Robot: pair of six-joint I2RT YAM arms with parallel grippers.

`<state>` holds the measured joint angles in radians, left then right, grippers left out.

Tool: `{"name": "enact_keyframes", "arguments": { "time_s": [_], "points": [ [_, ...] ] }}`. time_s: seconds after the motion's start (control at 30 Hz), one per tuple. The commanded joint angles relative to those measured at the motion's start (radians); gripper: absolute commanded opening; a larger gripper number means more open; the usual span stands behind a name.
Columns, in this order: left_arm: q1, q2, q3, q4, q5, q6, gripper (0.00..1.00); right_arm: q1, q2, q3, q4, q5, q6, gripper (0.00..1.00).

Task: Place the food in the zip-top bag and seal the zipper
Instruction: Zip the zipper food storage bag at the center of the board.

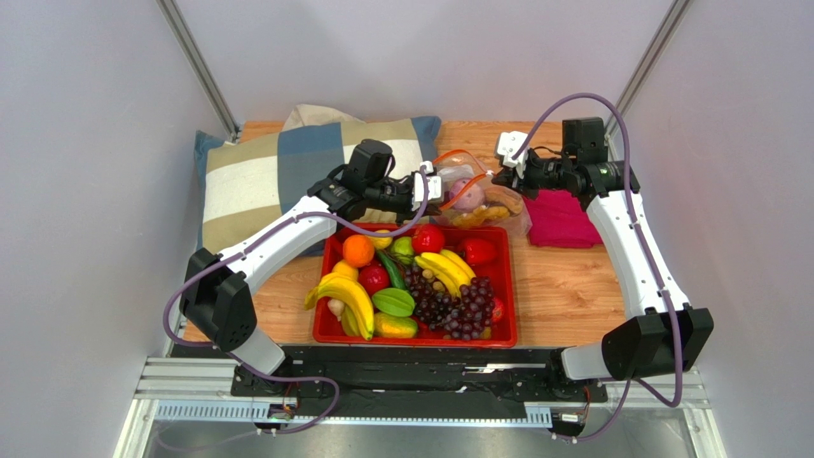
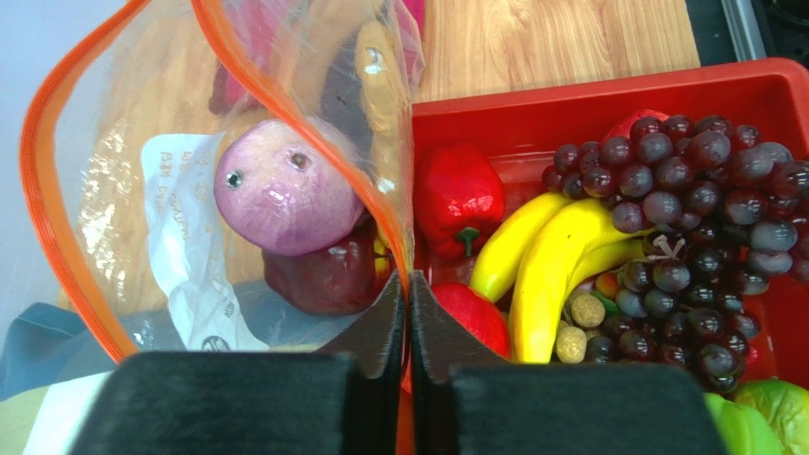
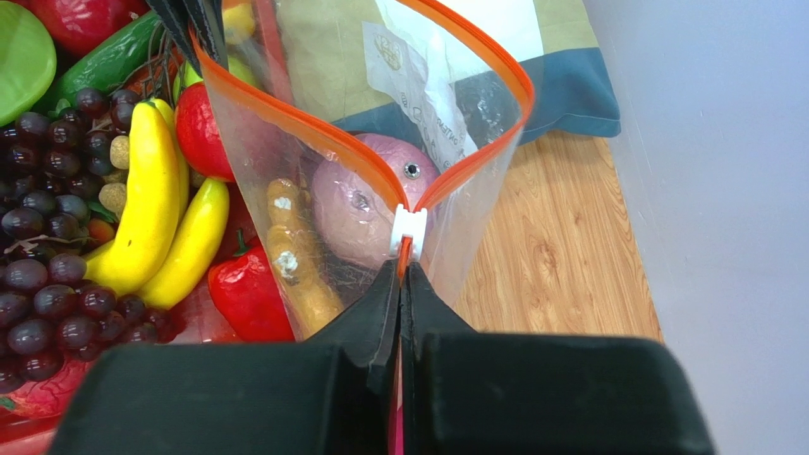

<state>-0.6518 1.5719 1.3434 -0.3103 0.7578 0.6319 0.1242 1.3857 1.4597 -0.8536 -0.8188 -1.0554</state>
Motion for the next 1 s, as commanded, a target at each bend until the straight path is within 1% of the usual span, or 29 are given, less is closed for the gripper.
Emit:
{"name": "enact_keyframes", "arguments": {
  "time_s": [0.0,0.03,0.07,0.17,0.23,0.27,0.3,0.4,0.53,0.67,0.77,0.9,0.97],
  "points": [
    [0.007,-0.041,0.046,0.074,0.028,-0.033,0.20,0.005,-0.022,0.033,0.008,-0.042,-0.032,0.00],
    [0.011,-0.049,0.043,0.111,0.018,-0.053,0.27,0.003,-0.025,0.034,0.008,-0.060,-0.037,0.00],
    [0.015,-0.068,0.036,0.211,-0.003,-0.104,0.40,0.005,-0.031,0.034,0.007,-0.068,-0.043,0.00],
    [0.015,-0.085,0.028,0.356,-0.011,-0.132,0.52,0.008,-0.050,0.025,0.018,-0.085,-0.052,0.00],
    [0.017,-0.061,0.100,0.355,0.021,-0.136,0.53,0.011,-0.063,0.016,0.028,-0.094,-0.051,0.00],
    [0.015,-0.024,0.135,0.324,0.047,-0.144,0.54,0.012,-0.066,0.014,0.031,-0.095,-0.049,0.00],
    [0.017,-0.004,0.201,0.315,0.069,-0.150,0.54,0.014,-0.071,0.011,0.036,-0.100,-0.049,0.00],
    [0.014,0.060,0.279,0.286,0.164,-0.140,0.50,0.015,-0.085,0.011,0.057,-0.105,-0.025,0.00],
    [-0.019,0.118,0.324,0.286,0.173,-0.117,0.48,0.015,-0.099,0.018,0.064,-0.114,-0.014,0.00],
    [-0.037,0.154,0.375,0.228,0.210,-0.100,0.47,0.017,-0.102,0.022,0.061,-0.111,-0.009,0.00],
    [-0.054,0.166,0.381,0.204,0.204,-0.063,0.48,0.017,-0.105,0.019,0.060,-0.115,-0.012,0.00],
    [-0.065,0.191,0.404,0.214,0.189,-0.095,0.48,0.020,-0.108,0.018,0.064,-0.121,-0.011,0.00],
    [-0.066,0.204,0.413,0.223,0.176,-0.115,0.46,0.022,-0.106,0.016,0.064,-0.121,-0.012,0.00]
  ]
}}
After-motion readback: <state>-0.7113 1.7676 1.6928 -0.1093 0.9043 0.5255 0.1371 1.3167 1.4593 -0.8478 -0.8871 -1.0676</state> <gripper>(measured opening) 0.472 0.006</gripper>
